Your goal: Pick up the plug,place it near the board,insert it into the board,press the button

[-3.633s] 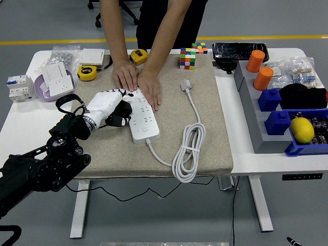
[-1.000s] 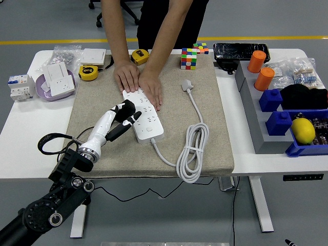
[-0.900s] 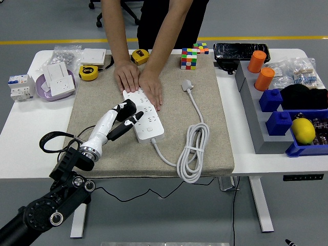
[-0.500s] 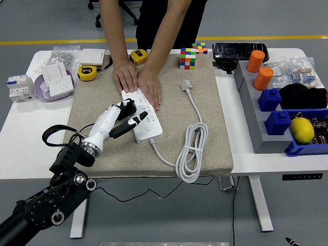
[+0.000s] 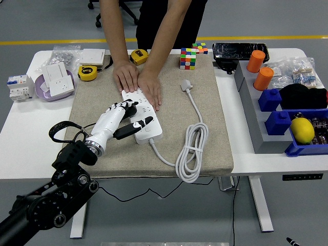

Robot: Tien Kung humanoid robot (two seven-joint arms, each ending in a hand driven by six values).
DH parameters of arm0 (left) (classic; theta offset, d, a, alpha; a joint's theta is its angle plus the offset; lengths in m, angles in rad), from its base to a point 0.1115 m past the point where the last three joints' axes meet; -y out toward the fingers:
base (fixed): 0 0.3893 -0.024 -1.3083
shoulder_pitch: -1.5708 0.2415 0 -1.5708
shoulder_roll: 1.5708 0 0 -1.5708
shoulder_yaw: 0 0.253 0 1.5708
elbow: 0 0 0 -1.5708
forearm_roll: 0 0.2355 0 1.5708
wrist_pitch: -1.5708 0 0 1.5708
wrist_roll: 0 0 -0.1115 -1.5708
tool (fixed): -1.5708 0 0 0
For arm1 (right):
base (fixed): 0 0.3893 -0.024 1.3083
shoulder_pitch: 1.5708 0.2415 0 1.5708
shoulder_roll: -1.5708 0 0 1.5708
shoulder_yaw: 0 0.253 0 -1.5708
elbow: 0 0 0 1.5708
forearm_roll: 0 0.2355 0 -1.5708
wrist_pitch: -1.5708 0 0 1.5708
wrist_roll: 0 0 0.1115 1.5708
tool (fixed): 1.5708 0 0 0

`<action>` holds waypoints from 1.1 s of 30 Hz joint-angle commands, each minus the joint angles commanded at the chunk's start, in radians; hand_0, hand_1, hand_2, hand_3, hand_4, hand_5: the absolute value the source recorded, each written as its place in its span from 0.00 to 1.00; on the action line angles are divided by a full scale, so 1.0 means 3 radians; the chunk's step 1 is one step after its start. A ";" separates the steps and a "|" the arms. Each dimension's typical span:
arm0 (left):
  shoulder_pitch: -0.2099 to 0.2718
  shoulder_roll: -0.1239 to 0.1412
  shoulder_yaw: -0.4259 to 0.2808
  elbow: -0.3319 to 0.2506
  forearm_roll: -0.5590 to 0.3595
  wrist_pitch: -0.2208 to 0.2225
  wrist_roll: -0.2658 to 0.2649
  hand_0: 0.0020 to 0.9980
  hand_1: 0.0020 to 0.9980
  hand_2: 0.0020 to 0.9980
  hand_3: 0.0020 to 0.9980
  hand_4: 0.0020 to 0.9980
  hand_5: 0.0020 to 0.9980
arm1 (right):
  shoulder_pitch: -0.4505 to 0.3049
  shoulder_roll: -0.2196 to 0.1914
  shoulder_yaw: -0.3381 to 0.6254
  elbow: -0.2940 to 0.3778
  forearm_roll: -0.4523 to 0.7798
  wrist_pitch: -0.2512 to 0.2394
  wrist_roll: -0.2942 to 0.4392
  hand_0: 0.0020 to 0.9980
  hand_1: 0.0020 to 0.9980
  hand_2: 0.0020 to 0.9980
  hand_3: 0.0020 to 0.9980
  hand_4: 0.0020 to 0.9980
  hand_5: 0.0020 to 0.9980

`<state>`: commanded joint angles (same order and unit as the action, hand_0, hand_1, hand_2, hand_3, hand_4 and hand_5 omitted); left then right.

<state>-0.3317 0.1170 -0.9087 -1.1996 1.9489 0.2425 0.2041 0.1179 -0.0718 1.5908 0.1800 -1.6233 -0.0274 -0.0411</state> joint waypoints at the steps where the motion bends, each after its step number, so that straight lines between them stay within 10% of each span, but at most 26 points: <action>1: -0.0006 0.0002 0.0012 -0.0003 0.0012 -0.0005 0.0008 1.00 0.98 0.93 0.90 1.00 1.00 | 0.0002 -0.0001 -0.0003 0.0000 0.0002 0.0000 0.0000 0.86 0.81 0.78 0.81 1.00 0.79; 20: -0.0078 0.0023 0.0104 -0.0097 0.0257 -0.0017 0.0039 1.00 0.98 0.92 0.91 1.00 1.00 | -0.0010 -0.0006 -0.0026 0.0000 -0.0001 0.0002 -0.0012 0.85 0.81 0.78 0.81 1.00 0.81; 31: 0.0005 0.0076 0.0173 -0.0712 0.0269 0.0060 0.0076 1.00 0.97 0.91 0.89 1.00 0.97 | -0.0009 -0.0008 -0.0035 0.0000 0.0001 0.0003 -0.0016 0.85 0.81 0.78 0.81 1.00 0.81; 32: 0.0018 0.0080 0.0190 -0.0797 0.0291 0.0047 0.0139 0.79 0.76 0.70 0.87 0.95 0.63 | -0.0009 -0.0008 -0.0038 0.0000 0.0004 0.0003 -0.0016 0.85 0.81 0.78 0.81 1.00 0.81; 33: 0.0029 0.0085 0.0208 -0.0869 0.0308 0.0010 0.0200 0.79 0.76 0.70 0.87 0.95 0.63 | -0.0008 -0.0009 -0.0038 0.0000 0.0004 0.0003 -0.0016 0.85 0.81 0.78 0.81 1.00 0.81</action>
<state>-0.3230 0.1424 -0.8463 -1.4602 2.0413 0.2453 0.2641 0.1154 -0.0745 1.5795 0.1800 -1.6221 -0.0265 -0.0460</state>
